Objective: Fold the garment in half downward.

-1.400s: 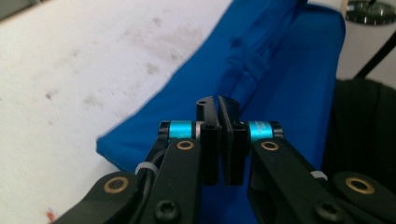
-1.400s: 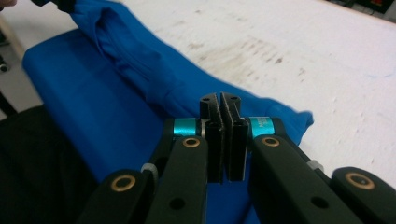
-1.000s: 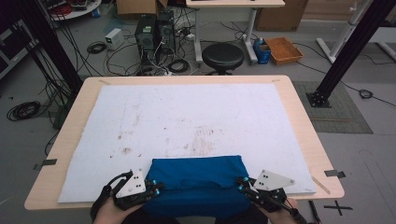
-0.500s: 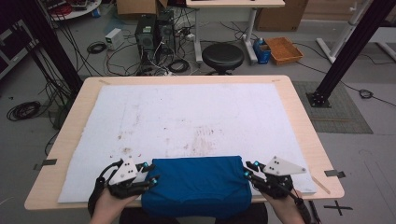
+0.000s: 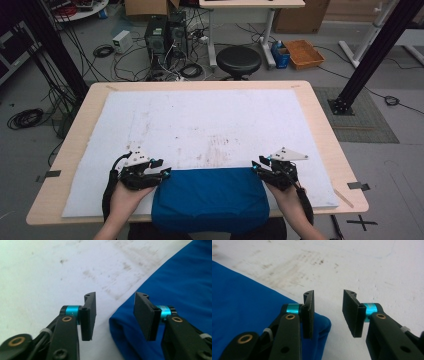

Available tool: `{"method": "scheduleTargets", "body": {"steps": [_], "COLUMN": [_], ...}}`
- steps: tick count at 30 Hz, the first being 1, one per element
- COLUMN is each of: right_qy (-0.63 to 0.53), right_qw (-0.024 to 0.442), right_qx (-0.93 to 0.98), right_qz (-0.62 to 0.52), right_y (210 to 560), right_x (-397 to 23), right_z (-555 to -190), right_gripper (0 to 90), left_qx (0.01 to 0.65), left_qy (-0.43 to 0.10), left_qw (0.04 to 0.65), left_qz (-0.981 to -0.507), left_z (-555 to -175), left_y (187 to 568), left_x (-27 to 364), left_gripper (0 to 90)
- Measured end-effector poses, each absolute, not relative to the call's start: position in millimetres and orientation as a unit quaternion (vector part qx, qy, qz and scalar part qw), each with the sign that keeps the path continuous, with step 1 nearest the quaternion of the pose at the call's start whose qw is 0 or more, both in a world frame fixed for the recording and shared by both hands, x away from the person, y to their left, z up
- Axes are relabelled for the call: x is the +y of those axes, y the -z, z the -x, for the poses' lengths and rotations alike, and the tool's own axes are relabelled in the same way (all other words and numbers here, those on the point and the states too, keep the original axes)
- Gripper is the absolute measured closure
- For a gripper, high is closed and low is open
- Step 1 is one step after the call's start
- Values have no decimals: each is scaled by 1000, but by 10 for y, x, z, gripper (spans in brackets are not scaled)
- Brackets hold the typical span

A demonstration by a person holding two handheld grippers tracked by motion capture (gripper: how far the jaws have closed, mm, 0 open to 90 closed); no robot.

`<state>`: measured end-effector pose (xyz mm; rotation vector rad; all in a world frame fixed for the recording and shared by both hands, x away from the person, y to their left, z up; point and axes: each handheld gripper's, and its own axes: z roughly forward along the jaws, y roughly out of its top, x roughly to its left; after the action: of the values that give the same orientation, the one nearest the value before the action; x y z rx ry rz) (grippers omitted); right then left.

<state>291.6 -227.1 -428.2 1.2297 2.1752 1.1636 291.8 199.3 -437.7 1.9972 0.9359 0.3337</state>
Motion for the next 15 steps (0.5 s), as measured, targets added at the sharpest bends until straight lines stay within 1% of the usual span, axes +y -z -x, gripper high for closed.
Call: {"method": "scheduleTargets", "body": {"steps": [1,3,4,7,11,13,15], "right_qy": [-403,-399,-392,-384,-381,-382,-385], "right_qw": [183,182,175,153,145,143,139], "right_qx": [777,778,779,785,787,790,792], "right_qz": [-448,-450,-457,-461,-462,-458,-453], "right_y": [4330,4348,4383,4437,4490,4491,4494], "right_x": [-2257,-2257,-2256,-2255,-2264,-2269,-2266], "right_z": [-2950,-2965,-2990,-3013,-3026,-3034,-3025], "right_gripper": [640,637,618,599,604,630,703], "left_qx": [383,382,374,368,375,376,376], "left_qy": [-123,-119,-115,-107,-99,-98,-99], "left_qw": [439,436,438,424,425,430,430], "left_qz": [-804,-806,-809,-821,-818,-815,-815], "left_z": [-2923,-2921,-2915,-2918,-2940,-2937,-2926], "left_y": [4416,4430,4451,4469,4510,4517,4520], "left_x": [2000,2001,1989,1954,1947,1951,1952], "left_gripper": [579,585,601,601,614,621,641]}}
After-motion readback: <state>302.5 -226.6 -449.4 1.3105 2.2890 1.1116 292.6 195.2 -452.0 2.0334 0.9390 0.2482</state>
